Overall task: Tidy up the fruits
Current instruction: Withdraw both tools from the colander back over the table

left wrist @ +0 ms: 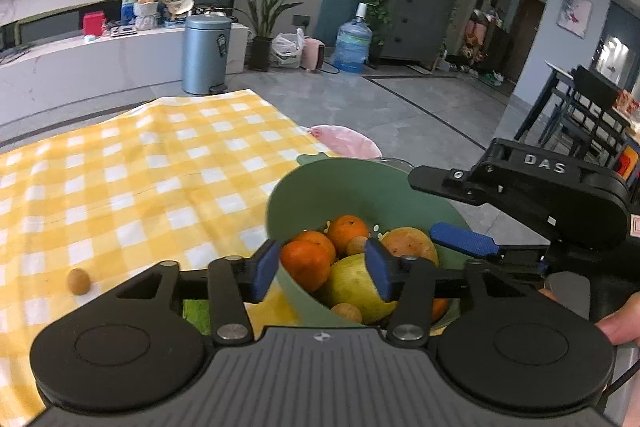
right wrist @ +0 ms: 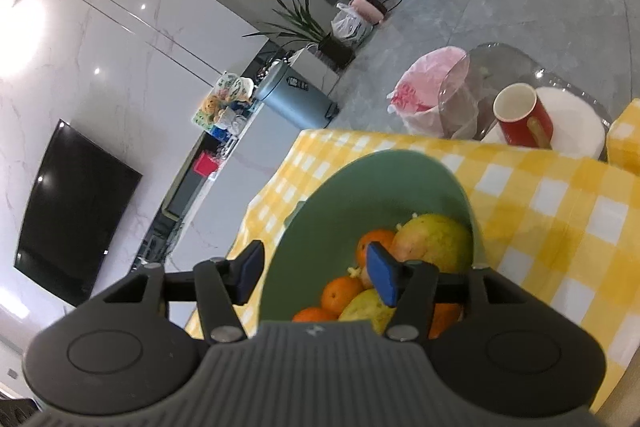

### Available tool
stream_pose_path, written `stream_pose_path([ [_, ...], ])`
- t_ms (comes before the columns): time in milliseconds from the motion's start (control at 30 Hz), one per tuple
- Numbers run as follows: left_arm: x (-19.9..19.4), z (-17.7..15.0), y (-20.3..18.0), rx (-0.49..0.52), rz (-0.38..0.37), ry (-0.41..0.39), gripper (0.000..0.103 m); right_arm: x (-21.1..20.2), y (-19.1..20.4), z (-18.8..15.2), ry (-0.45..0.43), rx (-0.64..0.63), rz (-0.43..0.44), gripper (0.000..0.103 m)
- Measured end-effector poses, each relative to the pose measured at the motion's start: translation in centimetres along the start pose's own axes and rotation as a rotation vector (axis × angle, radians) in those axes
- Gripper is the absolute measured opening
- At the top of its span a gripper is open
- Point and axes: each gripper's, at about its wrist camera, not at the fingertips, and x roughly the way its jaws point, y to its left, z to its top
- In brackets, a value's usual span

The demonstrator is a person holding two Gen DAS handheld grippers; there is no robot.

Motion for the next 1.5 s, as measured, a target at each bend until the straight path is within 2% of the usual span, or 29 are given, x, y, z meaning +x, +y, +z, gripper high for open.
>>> stream_pose_path([
  [33, -0.3, 0.0, 0.2, -0.018, 0.002, 0.002, 0.07, -0.1, 0.1, -0.1, 0.005, -0.001, 0.012, 0.06],
  [133, -1.3, -0.1, 0.7, -0.043, 0.007, 0.007, 0.075, -0.6, 1.1, -0.4, 0.003, -0.049, 0.02, 0.065],
  [200, -2.1, -0.1, 1.0, -0.039, 0.023, 0.013, 0.081, -1.0, 1.9, -0.8, -0.006, -0.084, 0.01, 0.073],
  [233, -2.6, 0.0, 1.2, -0.031, 0.029, 0.019, 0.081, -1.1, 2.3, -1.0, -0.006, -0.099, 0.008, 0.074],
  [300, -3.4, 0.1, 1.4, -0.023, 0.04, 0.022, 0.082, -1.2, 3.0, -1.4, -0.002, -0.125, 0.012, 0.083],
  [467, -6.0, 0.4, 3.4, -0.077, 0.066, 0.019, 0.084, -1.7, 4.8, -2.5, -0.001, -0.201, 0.013, 0.084],
  [533, -7.0, 0.4, 4.7, -0.103, 0.067, 0.025, 0.084, -2.0, 5.6, -3.0, -0.014, -0.255, -0.009, 0.081],
  [667, -8.7, -0.3, 7.6, -0.161, 0.111, 0.031, 0.084, -2.3, 7.4, -4.8, -0.002, -0.362, -0.019, 0.067],
  [800, -10.2, -1.7, 10.9, -0.269, 0.153, 0.043, 0.084, -2.2, 9.1, -6.6, 0.071, -0.419, -0.003, 0.051],
  [933, -11.1, -3.4, 13.9, -0.39, 0.201, 0.07, 0.084, -2.0, 10.1, -8.5, 0.139, -0.479, -0.031, 0.044],
  [967, -11.4, -3.9, 14.5, -0.413, 0.207, 0.068, 0.084, -1.8, 10.2, -8.9, 0.156, -0.49, -0.04, 0.04],
  [1033, -11.7, -4.8, 15.5, -0.432, 0.207, 0.065, 0.084, -1.4, 10.3, -9.7, 0.198, -0.498, -0.059, 0.037],
  [1133, -11.9, -6.0, 16.9, -0.46, 0.229, 0.064, 0.084, -0.2, 9.8, -10.2, 0.263, -0.442, -0.125, 0.036],
  [1267, -12.2, -7.3, 18.9, -0.501, 0.271, 0.058, 0.084, 1.6, 7.9, -11.2, 0.309, -0.322, -0.245, 0.036],
  [1367, -11.9, -8.0, 19.9, -0.512, 0.288, 0.064, 0.084, 3.2, 6.9, -11.8, 0.307, -0.258, -0.312, 0.034],
  [1500, -11.3, -8.4, 20.3, -0.508, 0.271, 0.072, 0.084, 4.8, 5.6, -12.4, 0.301, -0.143, -0.377, 0.028],
])
